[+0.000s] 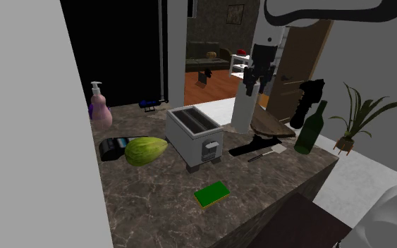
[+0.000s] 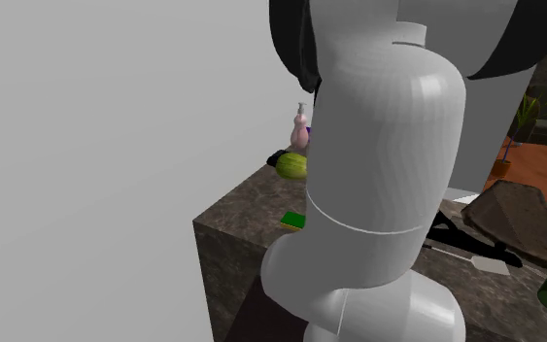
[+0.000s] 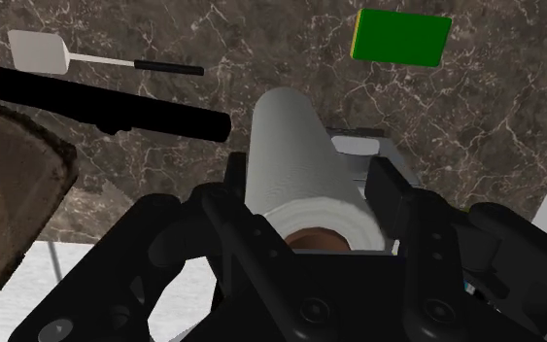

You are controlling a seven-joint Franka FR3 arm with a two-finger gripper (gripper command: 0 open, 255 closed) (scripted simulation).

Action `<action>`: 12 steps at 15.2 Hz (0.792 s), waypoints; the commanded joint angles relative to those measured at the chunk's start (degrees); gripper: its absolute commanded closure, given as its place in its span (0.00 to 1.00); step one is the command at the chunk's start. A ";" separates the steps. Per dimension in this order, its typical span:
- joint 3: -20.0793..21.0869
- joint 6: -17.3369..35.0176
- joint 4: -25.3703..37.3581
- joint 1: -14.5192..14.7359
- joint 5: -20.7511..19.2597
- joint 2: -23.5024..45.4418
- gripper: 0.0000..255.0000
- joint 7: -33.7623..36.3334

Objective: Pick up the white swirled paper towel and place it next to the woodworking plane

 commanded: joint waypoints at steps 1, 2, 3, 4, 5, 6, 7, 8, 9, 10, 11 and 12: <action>-1.79 -0.69 -0.35 -1.12 -0.36 -1.06 1.00 -2.97; -2.63 -1.04 -0.49 -1.65 -0.55 -1.57 1.00 -4.32; -3.48 -1.39 -0.58 -2.17 -0.76 -2.02 1.00 -5.68; -4.32 -1.75 -0.59 -2.70 -0.99 -2.42 1.00 -7.05; -5.19 -2.10 -0.54 -3.21 -1.22 -2.75 1.00 -8.41; -6.06 -2.47 -0.42 -3.72 -1.47 -3.02 1.00 -9.79; -6.94 -2.83 -0.23 -4.23 -1.72 -3.23 1.00 -11.17; -7.83 -3.19 0.02 -4.73 -1.98 -3.38 1.00 -12.55; -8.72 -3.56 0.34 -5.23 -2.23 -3.47 1.00 -13.95; -9.61 -3.92 0.72 -5.74 -2.49 -3.50 1.00 -15.35; -10.52 -4.29 1.18 -6.24 -2.74 -3.47 1.00 -16.77; -11.42 -4.65 1.70 -6.74 -2.98 -3.37 1.00 -18.19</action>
